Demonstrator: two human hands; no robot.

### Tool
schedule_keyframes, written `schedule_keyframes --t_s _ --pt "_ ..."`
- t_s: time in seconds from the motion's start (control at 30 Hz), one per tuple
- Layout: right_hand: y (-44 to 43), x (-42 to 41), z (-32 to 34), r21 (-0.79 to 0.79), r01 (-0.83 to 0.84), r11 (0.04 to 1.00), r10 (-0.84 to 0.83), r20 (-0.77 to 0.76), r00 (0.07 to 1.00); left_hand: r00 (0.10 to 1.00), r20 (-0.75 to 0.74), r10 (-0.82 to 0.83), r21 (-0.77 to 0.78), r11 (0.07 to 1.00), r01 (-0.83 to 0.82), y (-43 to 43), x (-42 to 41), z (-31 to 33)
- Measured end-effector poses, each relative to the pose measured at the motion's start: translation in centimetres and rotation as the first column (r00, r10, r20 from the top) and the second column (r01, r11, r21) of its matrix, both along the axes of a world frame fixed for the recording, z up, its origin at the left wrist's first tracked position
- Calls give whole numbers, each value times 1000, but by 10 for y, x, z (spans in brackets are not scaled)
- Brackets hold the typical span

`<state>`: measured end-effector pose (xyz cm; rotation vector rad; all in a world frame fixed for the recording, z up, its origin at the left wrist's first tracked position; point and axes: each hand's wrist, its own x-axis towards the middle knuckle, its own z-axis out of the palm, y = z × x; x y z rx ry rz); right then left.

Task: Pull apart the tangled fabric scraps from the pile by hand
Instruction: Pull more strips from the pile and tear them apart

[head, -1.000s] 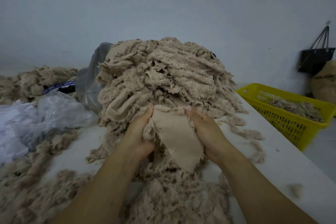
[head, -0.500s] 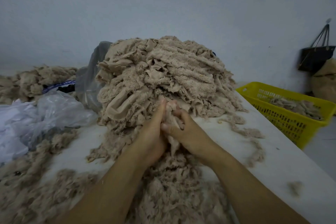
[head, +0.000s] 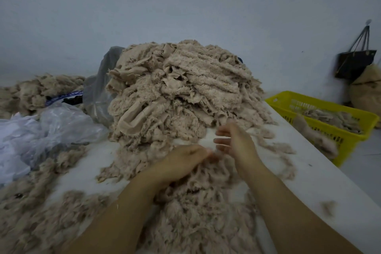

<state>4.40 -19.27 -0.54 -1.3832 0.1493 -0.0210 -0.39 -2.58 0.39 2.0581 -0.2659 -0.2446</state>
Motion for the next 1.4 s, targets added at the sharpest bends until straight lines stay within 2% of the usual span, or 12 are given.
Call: schedule_keyframes --t_s 0.13,0.23,0.33,0.43,0.57,0.63,0.8,0.97,1.07,1.17,1.27,1.4 --pt "2 -5 -6 -214 -244 946 252 10 968 925 -134 -357 -366 885 288 -4 -7 0" --pt "0 -8 -5 -121 -311 943 319 49 947 1000 -17 -4 -539 842 -6 2 3 5" --pt "7 -8 -6 -142 -321 936 333 68 940 878 67 475 -553 750 -363 19 20 0" --pt "21 -13 -13 -328 -368 870 428 134 894 740 253 623 -265 781 -566 40 29 -13" --pt "26 -25 -7 -461 -574 677 660 36 750 886 309 345 408 794 -451 52 36 -27" --pt "21 -27 -4 -464 -647 605 721 -25 692 901 324 287 499 757 -421 49 39 -27" --pt "16 -21 -4 -489 -449 747 550 76 832 892 163 421 -215 898 -384 28 27 -16" --pt "46 -21 -18 -984 -147 99 712 -33 701 943 -4 331 -663 706 -251 18 20 -3" --pt "44 -23 -16 -811 -269 519 637 158 755 881 -37 471 -708 610 -355 26 22 -1" --pt "18 -13 -6 -290 -252 923 290 99 952 784 -136 606 -805 394 -444 41 29 -2" --pt "1 -8 2 136 -164 977 161 37 986 722 -149 676 -715 430 -551 43 34 -7" --pt "4 -11 9 -37 -127 991 131 174 976 809 -92 581 -522 664 -536 24 26 -11"
